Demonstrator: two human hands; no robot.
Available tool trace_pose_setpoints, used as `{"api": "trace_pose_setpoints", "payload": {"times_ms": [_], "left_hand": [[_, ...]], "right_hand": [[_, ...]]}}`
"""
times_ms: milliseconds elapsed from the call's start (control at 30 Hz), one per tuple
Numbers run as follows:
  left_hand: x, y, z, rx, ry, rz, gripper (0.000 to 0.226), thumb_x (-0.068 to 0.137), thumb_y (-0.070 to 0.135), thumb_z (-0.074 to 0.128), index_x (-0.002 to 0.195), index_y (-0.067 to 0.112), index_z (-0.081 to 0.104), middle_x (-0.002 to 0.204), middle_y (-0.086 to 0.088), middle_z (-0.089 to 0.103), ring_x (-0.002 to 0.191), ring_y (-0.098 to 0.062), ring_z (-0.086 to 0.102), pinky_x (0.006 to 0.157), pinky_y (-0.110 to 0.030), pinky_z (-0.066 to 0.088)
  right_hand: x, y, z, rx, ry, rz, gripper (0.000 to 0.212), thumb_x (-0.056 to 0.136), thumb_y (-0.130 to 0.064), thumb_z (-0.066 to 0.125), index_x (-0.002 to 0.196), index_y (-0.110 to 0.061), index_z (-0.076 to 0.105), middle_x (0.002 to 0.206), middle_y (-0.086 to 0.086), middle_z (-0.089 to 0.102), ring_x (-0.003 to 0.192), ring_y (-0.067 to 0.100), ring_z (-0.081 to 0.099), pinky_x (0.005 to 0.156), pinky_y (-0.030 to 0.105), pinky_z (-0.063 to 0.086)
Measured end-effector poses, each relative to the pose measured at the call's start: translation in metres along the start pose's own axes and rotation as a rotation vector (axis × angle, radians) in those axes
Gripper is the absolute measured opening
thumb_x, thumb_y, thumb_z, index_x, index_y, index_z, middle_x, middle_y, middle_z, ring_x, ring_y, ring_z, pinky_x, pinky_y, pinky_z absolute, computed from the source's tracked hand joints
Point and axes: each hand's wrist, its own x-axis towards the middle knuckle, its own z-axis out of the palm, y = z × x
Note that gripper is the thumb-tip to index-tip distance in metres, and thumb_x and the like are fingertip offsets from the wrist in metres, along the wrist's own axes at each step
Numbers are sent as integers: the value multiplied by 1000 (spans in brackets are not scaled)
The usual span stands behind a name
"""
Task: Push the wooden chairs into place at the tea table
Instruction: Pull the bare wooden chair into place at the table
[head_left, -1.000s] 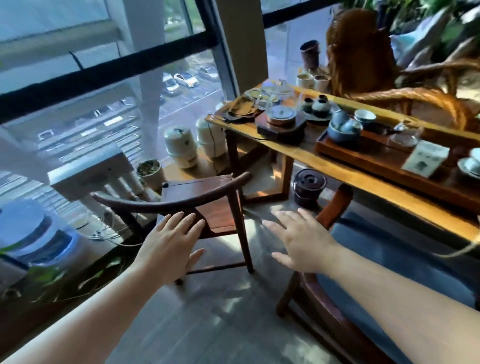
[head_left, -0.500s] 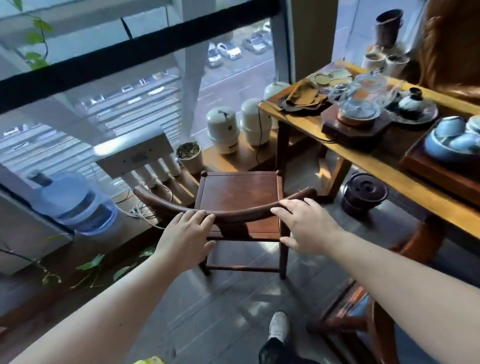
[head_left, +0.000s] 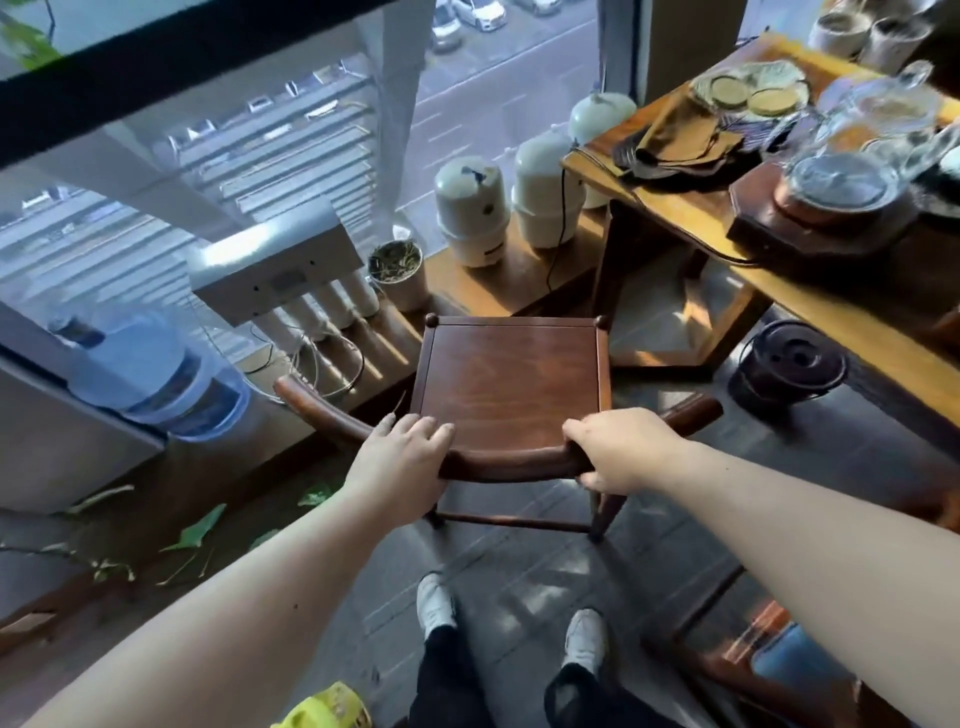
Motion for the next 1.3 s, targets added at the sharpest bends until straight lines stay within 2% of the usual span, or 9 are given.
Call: {"api": "trace_pose_setpoints", "payload": {"times_ms": [167, 300, 400, 567, 800, 933, 1033, 1133, 1300], "left_hand": [[18, -25, 10, -3, -137, 19, 38, 74, 48, 58, 103, 24, 52, 103, 2, 63, 104, -23, 56, 101, -44, 32], [33, -30, 10, -51, -197, 97, 31, 72, 38, 58, 100, 26, 51, 98, 4, 62, 94, -23, 61, 70, -33, 43], [40, -33, 14, -21, -235, 165, 34, 71, 33, 59, 102, 28, 47, 90, 2, 66, 84, -24, 64, 60, -31, 40], [41, -39, 17, -14, -166, 326, 22, 74, 32, 46, 96, 26, 45, 89, 0, 67, 83, -26, 64, 60, -33, 38], [32, -51, 17, 32, -172, 408, 26, 75, 32, 49, 101, 27, 49, 90, 1, 67, 84, -25, 63, 58, -33, 35], [30, -53, 16, 82, -189, 450, 23, 76, 33, 50, 97, 26, 48, 92, 2, 67, 85, -25, 63, 58, -32, 34], [27, -51, 13, 121, -213, 472, 21, 77, 34, 49, 97, 26, 47, 91, 3, 66, 85, -25, 63, 58, -31, 33], [27, -49, 10, 181, -238, 512, 28, 77, 36, 50, 103, 25, 47, 91, 2, 66, 84, -26, 63, 58, -32, 36], [23, -64, 13, 198, -199, 558, 45, 75, 42, 50, 118, 27, 47, 95, 5, 64, 91, -22, 61, 63, -34, 43]], "right_hand": [[21, -6, -7, 68, -174, 62, 32, 77, -39, 66, 93, -23, 43, 96, 2, 64, 92, 29, 60, 70, 38, 39], [30, -12, -15, 91, -295, 105, 24, 72, -38, 69, 86, -22, 58, 84, -1, 63, 81, 25, 61, 63, 31, 46], [33, -14, -16, 96, -320, 162, 19, 69, -36, 67, 81, -23, 62, 78, -3, 65, 74, 24, 63, 64, 31, 53], [29, -22, -14, 63, -273, 224, 15, 66, -31, 62, 80, -27, 63, 72, -6, 62, 71, 22, 60, 63, 31, 45], [19, -48, -5, 84, -258, 288, 16, 68, -30, 62, 83, -26, 65, 68, -7, 56, 67, 20, 55, 65, 31, 46], [11, -61, 10, 136, -227, 330, 14, 70, -37, 63, 79, -28, 61, 76, -6, 65, 76, 22, 64, 72, 33, 52], [2, -70, 15, 174, -242, 338, 20, 70, -33, 60, 89, -28, 65, 85, -4, 68, 84, 25, 65, 76, 36, 54], [-6, -79, 19, 202, -254, 332, 26, 71, -32, 59, 96, -27, 66, 88, -2, 67, 86, 26, 64, 79, 39, 55], [-16, -90, 24, 248, -224, 366, 23, 70, -28, 58, 92, -27, 65, 85, -2, 66, 84, 26, 64, 76, 37, 54]]}}
